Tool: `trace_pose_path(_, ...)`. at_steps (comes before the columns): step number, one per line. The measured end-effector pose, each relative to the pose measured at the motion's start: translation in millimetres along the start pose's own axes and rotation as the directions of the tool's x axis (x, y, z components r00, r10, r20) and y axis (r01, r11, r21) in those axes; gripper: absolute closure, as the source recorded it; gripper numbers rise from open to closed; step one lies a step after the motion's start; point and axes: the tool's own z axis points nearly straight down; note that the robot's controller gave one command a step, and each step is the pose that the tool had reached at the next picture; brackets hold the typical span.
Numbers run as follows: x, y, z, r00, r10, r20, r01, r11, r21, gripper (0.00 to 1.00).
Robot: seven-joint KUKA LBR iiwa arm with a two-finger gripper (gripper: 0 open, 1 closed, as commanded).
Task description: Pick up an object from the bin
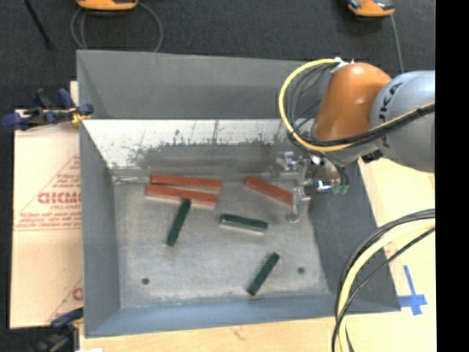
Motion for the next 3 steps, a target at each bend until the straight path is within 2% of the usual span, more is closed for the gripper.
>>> trace_pose_path(1, 5.9, -16, 31, 0.999, -0.035, -0.001, 0.035, 0.999, 0.006, 0.0)
trace_pose_path(2, 5.1, -16, 30, 0.999, -0.037, 0.001, 0.037, 0.999, 0.007, 1.0)
trace_pose_path(3, 4.2, -29, -124, 0.997, -0.082, 0.008, 0.082, 0.997, 0.01, 1.0)
